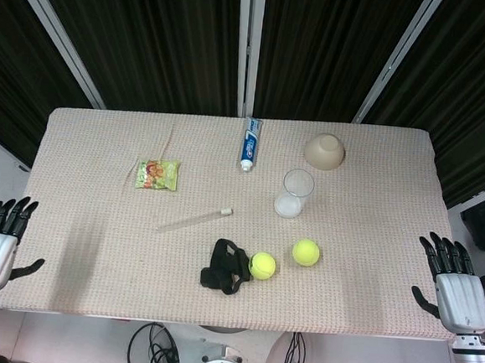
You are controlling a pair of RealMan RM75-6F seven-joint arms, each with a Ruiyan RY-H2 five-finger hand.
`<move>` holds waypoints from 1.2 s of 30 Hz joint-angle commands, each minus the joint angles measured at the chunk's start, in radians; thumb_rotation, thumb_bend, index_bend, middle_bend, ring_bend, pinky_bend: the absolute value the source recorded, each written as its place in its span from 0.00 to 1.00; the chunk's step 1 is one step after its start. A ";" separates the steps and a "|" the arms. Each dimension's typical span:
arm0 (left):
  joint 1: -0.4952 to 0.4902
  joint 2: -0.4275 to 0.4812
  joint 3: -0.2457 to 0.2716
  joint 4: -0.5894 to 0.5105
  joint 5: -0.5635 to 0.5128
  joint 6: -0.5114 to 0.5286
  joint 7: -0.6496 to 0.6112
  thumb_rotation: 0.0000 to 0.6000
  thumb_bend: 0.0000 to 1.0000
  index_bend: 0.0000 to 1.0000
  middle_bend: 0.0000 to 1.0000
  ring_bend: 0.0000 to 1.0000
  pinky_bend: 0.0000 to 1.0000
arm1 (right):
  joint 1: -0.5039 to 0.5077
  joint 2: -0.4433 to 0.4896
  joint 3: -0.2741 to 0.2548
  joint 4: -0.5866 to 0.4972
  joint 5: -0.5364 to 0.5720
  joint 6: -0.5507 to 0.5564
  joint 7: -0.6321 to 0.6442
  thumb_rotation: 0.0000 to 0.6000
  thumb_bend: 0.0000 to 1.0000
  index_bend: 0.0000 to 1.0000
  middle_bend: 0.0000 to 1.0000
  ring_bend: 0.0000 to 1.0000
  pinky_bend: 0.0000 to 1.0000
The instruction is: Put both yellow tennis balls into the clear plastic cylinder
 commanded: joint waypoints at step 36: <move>0.023 0.026 0.031 -0.033 0.033 0.016 -0.014 1.00 0.03 0.02 0.00 0.00 0.00 | 0.308 -0.254 0.038 0.055 0.000 -0.421 -0.149 1.00 0.21 0.00 0.00 0.00 0.00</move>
